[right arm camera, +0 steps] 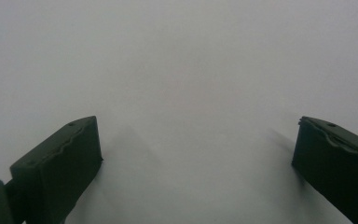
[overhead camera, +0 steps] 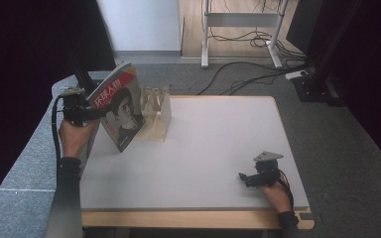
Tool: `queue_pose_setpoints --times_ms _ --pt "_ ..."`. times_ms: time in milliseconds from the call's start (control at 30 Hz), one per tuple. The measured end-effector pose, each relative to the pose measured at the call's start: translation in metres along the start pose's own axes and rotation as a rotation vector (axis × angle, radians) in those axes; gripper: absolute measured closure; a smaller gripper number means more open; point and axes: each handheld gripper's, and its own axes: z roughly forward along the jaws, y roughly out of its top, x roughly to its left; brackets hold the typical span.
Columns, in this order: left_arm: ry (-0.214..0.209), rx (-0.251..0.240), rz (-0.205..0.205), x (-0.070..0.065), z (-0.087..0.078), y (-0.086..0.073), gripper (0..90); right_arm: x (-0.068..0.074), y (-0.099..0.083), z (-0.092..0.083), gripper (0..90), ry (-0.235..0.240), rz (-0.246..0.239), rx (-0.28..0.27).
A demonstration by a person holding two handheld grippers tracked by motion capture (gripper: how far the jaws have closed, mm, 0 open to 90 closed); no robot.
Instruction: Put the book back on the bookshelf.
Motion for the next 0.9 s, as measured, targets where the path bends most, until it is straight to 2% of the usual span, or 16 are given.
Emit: queue_pose_setpoints --times_ms 67,267,367,500,700,900 --pt "-0.022 0.002 0.008 0.0 -0.002 -0.002 6.5 0.0 0.0 0.0 0.3 -0.001 0.0 -0.001" --pt "-0.018 0.024 0.04 -0.006 -0.007 -0.008 0.0 0.0 0.0 0.0 0.3 0.0 0.002 -0.002" --pt "-0.009 0.032 0.055 -0.007 -0.009 -0.012 0.0 0.0 0.0 0.0 0.3 0.0 0.001 -0.002" --pt "-0.021 0.017 0.051 -0.007 -0.017 -0.019 0.0 0.0 0.0 0.0 0.3 -0.001 0.001 -0.001" --pt "-0.015 0.015 0.056 -0.008 -0.029 -0.029 0.0 0.0 0.0 0.0 0.3 0.001 0.0 0.001" --pt "-0.037 0.013 0.067 -0.014 -0.038 -0.04 0.0 0.0 0.0 0.0 0.3 0.001 0.0 0.001"
